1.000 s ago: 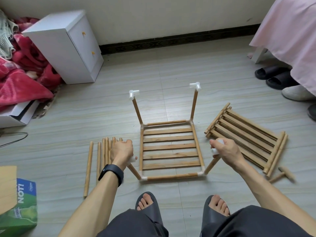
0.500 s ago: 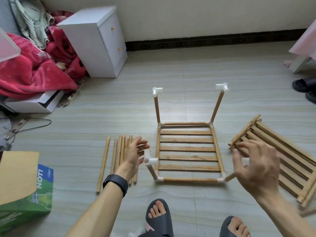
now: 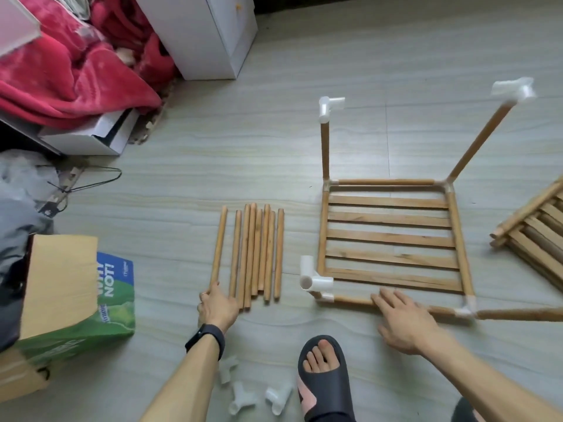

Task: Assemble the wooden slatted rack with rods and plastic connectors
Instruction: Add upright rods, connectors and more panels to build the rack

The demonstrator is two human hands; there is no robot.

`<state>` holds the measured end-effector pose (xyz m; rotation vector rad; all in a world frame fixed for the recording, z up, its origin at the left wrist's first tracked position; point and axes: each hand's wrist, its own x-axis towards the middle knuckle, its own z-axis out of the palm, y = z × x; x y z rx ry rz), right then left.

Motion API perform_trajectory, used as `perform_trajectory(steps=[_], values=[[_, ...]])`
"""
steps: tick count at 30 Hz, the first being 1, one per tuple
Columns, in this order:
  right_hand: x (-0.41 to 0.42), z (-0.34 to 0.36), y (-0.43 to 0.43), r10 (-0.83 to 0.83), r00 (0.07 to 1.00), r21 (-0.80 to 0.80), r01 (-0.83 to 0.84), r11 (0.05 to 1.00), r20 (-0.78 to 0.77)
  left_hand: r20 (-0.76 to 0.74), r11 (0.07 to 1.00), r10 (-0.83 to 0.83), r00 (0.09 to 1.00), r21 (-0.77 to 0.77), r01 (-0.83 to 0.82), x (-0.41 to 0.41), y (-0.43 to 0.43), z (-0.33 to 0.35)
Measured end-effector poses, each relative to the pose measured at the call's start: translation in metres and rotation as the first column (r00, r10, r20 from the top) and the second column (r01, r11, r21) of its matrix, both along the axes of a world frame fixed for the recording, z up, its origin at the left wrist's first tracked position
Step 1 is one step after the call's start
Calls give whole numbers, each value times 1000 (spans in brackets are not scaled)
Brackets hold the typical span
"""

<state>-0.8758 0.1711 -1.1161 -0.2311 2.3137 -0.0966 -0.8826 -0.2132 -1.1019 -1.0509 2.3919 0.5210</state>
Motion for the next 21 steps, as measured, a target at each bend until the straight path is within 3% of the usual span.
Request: perform_trajectory(steps=[6, 15, 21], values=[[12, -17, 2, 32, 999, 19, -31, 999, -14, 73, 992, -19, 997, -124, 28, -19, -14, -21], [17, -7, 9, 49, 997, 37, -51, 998, 61, 127, 981, -23, 992, -191, 47, -3, -26, -35], [24, 6, 22, -17, 994, 19, 15, 1000, 109, 146, 996, 5, 989, -85, 7, 9, -38, -32]])
